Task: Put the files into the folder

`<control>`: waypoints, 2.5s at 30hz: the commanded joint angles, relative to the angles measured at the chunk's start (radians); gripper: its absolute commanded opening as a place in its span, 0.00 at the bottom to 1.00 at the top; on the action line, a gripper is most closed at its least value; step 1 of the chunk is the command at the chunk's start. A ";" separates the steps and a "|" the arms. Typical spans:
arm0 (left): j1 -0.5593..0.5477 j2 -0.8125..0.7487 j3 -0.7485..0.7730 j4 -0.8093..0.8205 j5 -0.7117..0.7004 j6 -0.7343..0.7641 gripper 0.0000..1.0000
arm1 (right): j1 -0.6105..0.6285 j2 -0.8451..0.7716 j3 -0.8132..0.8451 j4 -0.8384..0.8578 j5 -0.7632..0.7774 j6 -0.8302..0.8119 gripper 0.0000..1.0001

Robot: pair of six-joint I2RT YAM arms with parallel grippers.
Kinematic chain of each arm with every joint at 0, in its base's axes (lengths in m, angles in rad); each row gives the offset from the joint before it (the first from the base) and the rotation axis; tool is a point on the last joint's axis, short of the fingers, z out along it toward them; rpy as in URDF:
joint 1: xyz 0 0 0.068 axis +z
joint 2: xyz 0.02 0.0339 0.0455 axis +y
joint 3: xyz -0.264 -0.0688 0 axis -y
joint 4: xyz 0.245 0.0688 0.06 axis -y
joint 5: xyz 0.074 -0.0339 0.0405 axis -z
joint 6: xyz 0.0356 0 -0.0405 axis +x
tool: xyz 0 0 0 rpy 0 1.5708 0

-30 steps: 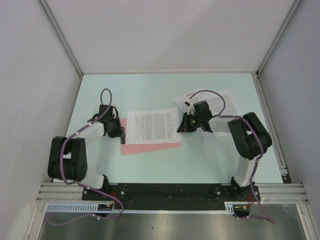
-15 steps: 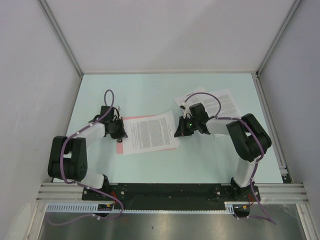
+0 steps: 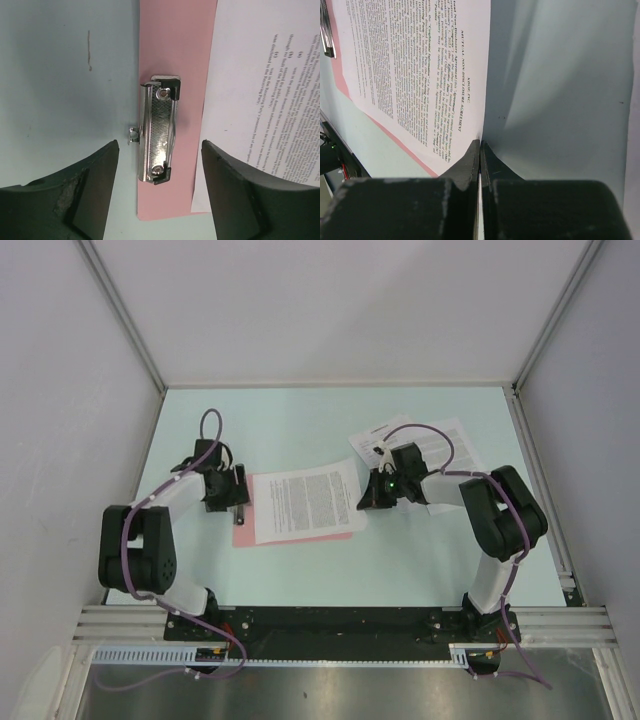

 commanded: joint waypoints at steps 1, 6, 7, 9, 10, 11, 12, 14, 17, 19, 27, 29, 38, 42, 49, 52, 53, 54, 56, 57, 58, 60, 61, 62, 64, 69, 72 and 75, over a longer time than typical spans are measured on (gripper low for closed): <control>0.002 0.073 0.052 -0.005 0.030 0.070 0.74 | -0.004 0.025 -0.040 -0.084 0.087 -0.028 0.00; -0.010 0.105 0.030 0.012 -0.003 0.058 0.59 | 0.007 0.024 -0.040 -0.075 0.084 -0.025 0.00; -0.015 0.104 0.024 0.013 -0.002 0.057 0.57 | 0.011 0.022 -0.040 -0.072 0.084 -0.024 0.00; -0.028 0.104 0.018 0.013 -0.007 0.055 0.46 | 0.020 0.024 -0.040 -0.066 0.087 -0.021 0.00; -0.036 0.104 0.021 0.000 -0.023 0.055 0.42 | 0.023 0.025 -0.040 -0.061 0.089 -0.015 0.00; -0.047 0.105 0.026 -0.008 -0.034 0.055 0.38 | 0.030 0.027 -0.040 -0.058 0.086 -0.013 0.00; -0.065 0.104 0.026 -0.014 -0.046 0.057 0.36 | 0.030 0.028 -0.040 -0.057 0.084 -0.010 0.00; -0.076 0.104 0.027 -0.026 -0.068 0.057 0.35 | 0.034 0.027 -0.040 -0.055 0.084 -0.005 0.00; -0.081 0.110 0.030 -0.039 -0.105 0.049 0.38 | 0.037 0.024 -0.040 -0.051 0.084 -0.001 0.00; -0.087 0.119 0.035 -0.048 -0.117 0.046 0.45 | 0.037 0.021 -0.040 -0.048 0.084 0.002 0.00; -0.096 0.173 0.035 -0.043 -0.080 0.034 0.31 | 0.050 0.016 -0.039 -0.041 0.094 0.025 0.00; -0.096 0.170 0.029 -0.037 -0.045 0.037 0.19 | 0.050 0.016 -0.040 -0.043 0.103 0.030 0.00; -0.074 0.104 -0.020 0.013 0.111 -0.001 0.00 | 0.066 0.030 -0.040 -0.041 0.135 0.061 0.00; -0.042 0.076 -0.060 0.073 0.191 -0.021 0.00 | 0.065 0.042 -0.039 -0.041 0.141 0.070 0.00; -0.004 0.059 -0.097 0.115 0.277 -0.028 0.00 | 0.045 0.057 -0.043 -0.055 0.160 0.058 0.00; 0.004 0.059 -0.106 0.127 0.294 -0.023 0.00 | 0.030 0.057 -0.048 -0.063 0.167 0.048 0.00; 0.013 0.059 -0.111 0.136 0.311 -0.023 0.00 | 0.025 0.059 -0.048 -0.064 0.166 0.047 0.00; 0.018 0.059 -0.114 0.142 0.323 -0.026 0.00 | 0.016 0.061 -0.052 -0.064 0.163 0.045 0.00; 0.030 0.061 -0.121 0.155 0.343 -0.029 0.00 | 0.013 0.064 -0.054 -0.064 0.164 0.045 0.00; 0.031 0.062 -0.121 0.155 0.349 -0.029 0.00 | 0.008 0.070 -0.054 -0.067 0.163 0.044 0.00; 0.034 0.062 -0.124 0.158 0.357 -0.028 0.00 | 0.004 0.070 -0.056 -0.068 0.163 0.044 0.00; 0.044 0.064 -0.129 0.167 0.380 -0.031 0.00 | 0.000 0.074 -0.056 -0.068 0.163 0.045 0.00; 0.044 0.064 -0.132 0.171 0.386 -0.031 0.00 | -0.003 0.080 -0.056 -0.068 0.161 0.044 0.00; 0.044 0.064 -0.132 0.170 0.386 -0.029 0.00 | -0.007 0.084 -0.057 -0.069 0.163 0.044 0.00; 0.044 0.062 -0.134 0.171 0.394 -0.026 0.00 | -0.013 0.090 -0.060 -0.074 0.164 0.042 0.00; 0.071 0.067 -0.132 0.175 0.404 -0.026 0.00 | -0.030 0.091 -0.063 -0.083 0.170 0.034 0.00; 0.071 0.070 -0.131 0.170 0.400 -0.028 0.00 | -0.038 0.090 -0.074 -0.094 0.184 0.030 0.00; 0.071 0.075 -0.129 0.167 0.395 -0.020 0.00 | -0.033 0.080 -0.091 -0.054 0.135 0.018 0.00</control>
